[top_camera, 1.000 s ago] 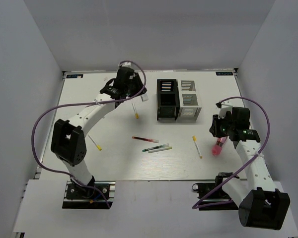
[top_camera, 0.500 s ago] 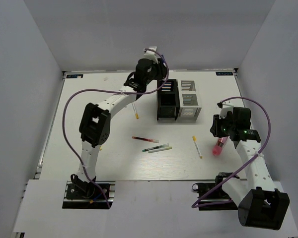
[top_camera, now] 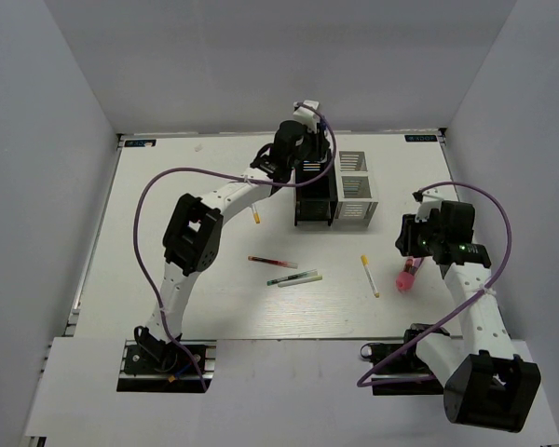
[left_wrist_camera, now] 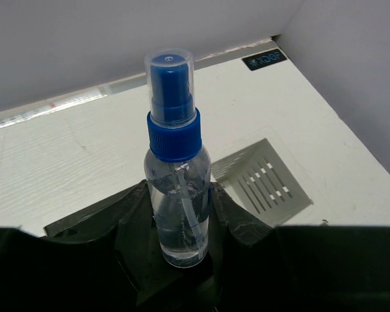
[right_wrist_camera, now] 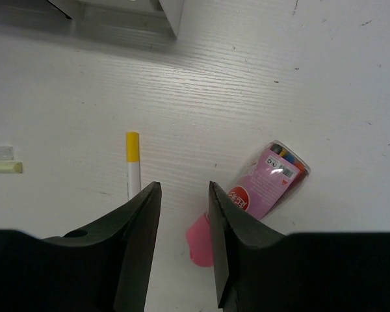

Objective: Sort the stationery into containers
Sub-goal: Place the stationery in the storage box.

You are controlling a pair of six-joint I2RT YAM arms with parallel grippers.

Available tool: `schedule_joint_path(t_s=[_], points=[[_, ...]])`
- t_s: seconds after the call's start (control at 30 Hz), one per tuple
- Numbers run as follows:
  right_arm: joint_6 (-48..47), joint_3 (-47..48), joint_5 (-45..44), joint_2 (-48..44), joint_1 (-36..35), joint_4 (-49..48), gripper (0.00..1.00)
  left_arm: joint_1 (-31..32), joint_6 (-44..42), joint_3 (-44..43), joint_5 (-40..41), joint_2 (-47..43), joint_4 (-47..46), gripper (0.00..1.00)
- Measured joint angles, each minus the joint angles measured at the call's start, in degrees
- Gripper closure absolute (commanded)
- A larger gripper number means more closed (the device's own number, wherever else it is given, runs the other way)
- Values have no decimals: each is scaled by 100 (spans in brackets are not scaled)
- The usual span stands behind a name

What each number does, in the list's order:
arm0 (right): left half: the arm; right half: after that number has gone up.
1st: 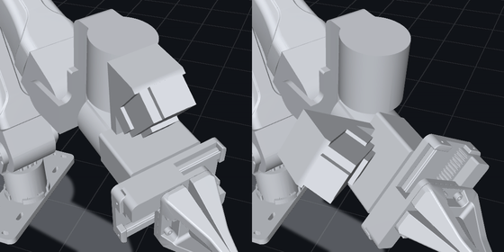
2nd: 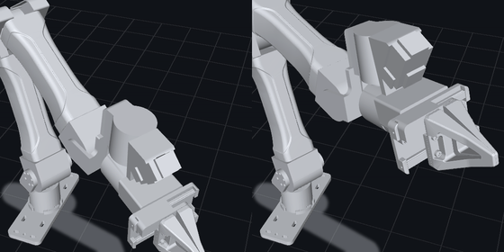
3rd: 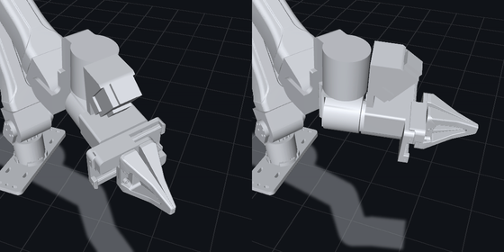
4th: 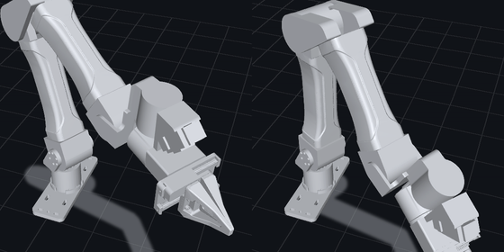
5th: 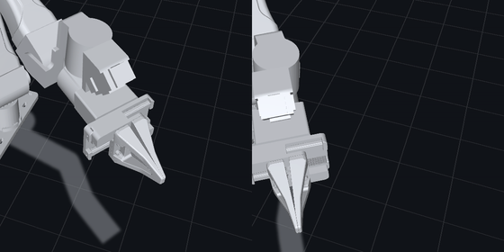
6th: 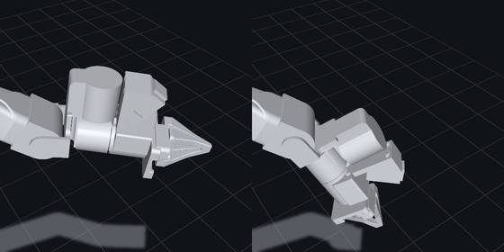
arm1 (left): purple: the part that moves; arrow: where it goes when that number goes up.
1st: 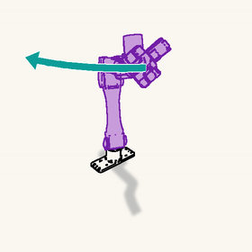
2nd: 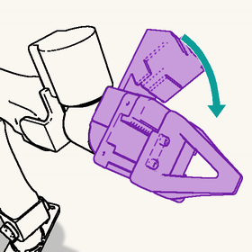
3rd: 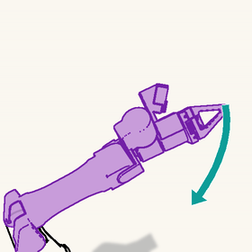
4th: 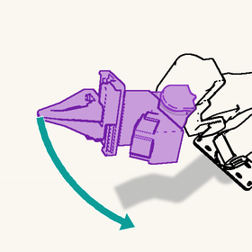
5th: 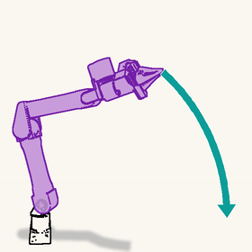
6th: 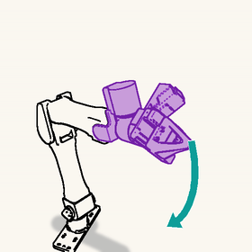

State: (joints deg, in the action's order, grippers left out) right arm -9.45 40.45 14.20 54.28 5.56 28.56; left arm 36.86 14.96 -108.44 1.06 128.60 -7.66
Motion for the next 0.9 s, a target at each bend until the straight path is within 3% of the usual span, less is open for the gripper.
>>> schedule_joint_path(t_s=[0.17, 0.23, 0.27, 0.33, 0.37, 0.6, 0.77, 0.8, 0.9], points=[[17, 0, 7, 24, 17, 2, 52, -7, -162, 2, 358, 0, 122, 88], [28, 0, 11, 42, 37, 2, 50, -20, -212, 2, 452, 0, 173, 78], [37, 0, 11, 50, 46, 4, 48, -26, -232, 2, 474, 0, 199, 66], [81, 7, 15, 81, 66, 26, 48, -31, -254, 2, 490, 0, 240, 58], [111, 15, 15, 98, 76, 39, 48, -31, -264, 2, 494, 0, 275, 46], [575, 79, -160, 247, 188, 208, 47, -2, -330, 2, 577, 0, 339, 14], [761, 232, -380, 334, 238, 374, 46, 2, -317, 15, 581, -39, 332, 7], [800, 280, -459, 376, 249, 411, 44, 2, -317, 46, 564, -76, 332, 0], [892, 382, -741, 553, 310, 496, 43, 2, -299, 361, 452, -382, 297, 0]])
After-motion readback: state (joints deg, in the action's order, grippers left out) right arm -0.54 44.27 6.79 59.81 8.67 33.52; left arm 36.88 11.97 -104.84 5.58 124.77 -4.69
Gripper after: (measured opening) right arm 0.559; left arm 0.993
